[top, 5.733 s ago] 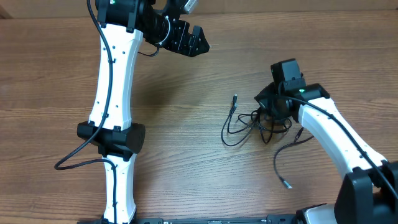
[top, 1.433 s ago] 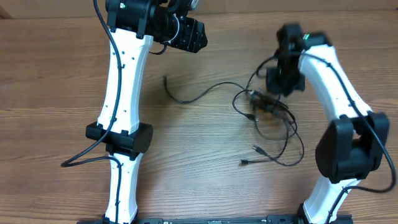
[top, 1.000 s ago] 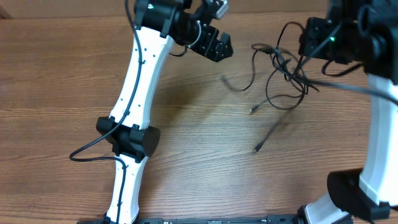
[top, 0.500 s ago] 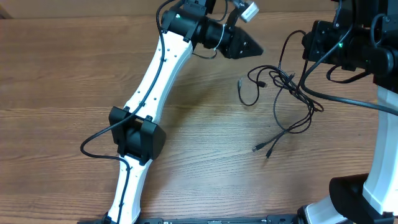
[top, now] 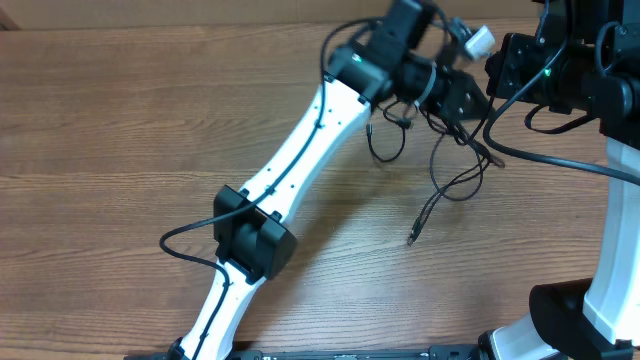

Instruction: Untangle cables

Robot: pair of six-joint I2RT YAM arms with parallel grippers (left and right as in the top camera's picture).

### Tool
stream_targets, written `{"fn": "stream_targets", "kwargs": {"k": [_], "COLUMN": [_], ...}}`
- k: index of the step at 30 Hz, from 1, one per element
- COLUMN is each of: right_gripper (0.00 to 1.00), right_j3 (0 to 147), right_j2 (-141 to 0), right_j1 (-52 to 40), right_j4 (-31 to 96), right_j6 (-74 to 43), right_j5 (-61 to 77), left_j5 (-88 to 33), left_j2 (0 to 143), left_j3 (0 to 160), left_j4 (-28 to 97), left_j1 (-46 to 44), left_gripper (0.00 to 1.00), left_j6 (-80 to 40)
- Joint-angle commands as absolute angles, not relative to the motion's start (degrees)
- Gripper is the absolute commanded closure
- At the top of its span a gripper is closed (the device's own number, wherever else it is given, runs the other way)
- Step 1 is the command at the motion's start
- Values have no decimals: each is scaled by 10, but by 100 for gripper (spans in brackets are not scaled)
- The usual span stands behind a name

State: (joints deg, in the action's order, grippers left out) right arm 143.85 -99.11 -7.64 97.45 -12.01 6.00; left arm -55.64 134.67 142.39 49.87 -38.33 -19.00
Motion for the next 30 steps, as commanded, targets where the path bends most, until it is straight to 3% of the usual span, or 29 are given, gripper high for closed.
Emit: {"fn": "stream_targets", "kwargs": {"k": [1,7,14,25,26,27,28,30], "right_gripper": [96,96,96,96,74,31,0,0], "right_j3": [1444,1445,1445,1384,1378,1371,1368,1364], "right_j2": [-947,-878,-825,-874,-878,-883,-886,-894], "right_j1": [-79,-79,-79,-79,-79,-79,-79,-79], "right_j4": [970,968,964,970,970,970,970,970], "right_j6": [-122,-122,-122,-120,-120,-120,-120,-120], "right_j5": [85,87,85,52,52,52,52,52], "left_j5": [-317,-274,-259,-559,-570,-573,-572,-568], "left_j2": [1345,1350,1350,1348,1348,1348,1348,1348], "left_j3": [1363,1207,1151,1255,1261,1263,1263,1260], "left_j4": [536,493,489,493,493,493,496,509], "left_j1": [-379,-336,-261,-215,-215,-217,-221,-230], "left_gripper": [96,96,96,96,96,96,96,96], "left_j6": [-189,-146,-126,-136,-137,-141,-157,-185]}}
